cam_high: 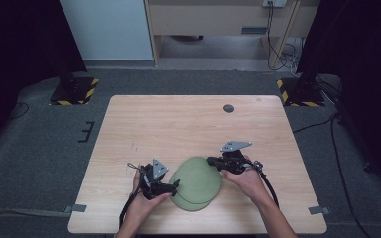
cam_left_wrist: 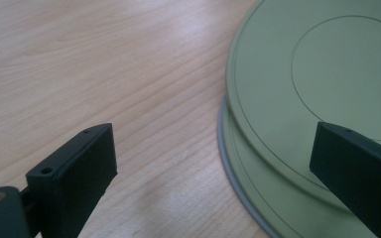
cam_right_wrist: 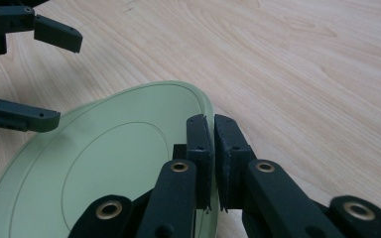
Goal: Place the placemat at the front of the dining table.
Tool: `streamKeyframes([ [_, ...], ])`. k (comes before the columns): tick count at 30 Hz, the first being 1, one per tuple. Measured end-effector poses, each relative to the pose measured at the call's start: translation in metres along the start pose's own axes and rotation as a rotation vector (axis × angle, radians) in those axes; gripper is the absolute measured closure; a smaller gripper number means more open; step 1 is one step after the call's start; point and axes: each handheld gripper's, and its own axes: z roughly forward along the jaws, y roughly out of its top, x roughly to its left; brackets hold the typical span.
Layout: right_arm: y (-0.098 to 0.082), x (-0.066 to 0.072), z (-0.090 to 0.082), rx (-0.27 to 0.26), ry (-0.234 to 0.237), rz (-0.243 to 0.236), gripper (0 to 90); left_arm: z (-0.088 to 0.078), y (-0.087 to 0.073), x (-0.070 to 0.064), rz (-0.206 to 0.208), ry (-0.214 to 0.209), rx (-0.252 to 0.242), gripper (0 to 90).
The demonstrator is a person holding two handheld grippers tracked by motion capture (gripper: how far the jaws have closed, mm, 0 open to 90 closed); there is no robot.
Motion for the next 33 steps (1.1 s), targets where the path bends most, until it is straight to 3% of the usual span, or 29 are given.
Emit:
streamKeyframes([
  [5,0.006,-0.001,-0.004,-0.009,-0.015,-0.002,86.3,-0.002,-0.002,0.007,-0.031,-0.001,-0.007,3.4],
  [16,0.024,0.003,-0.01,-0.026,-0.04,-0.021,86.3,-0.004,-0.004,0.012,-0.026,0.03,0.006,3.4],
  [33,0.046,0.002,-0.01,-0.031,-0.063,-0.018,86.3,-0.004,-0.007,0.017,-0.035,0.032,0.013,3.5],
])
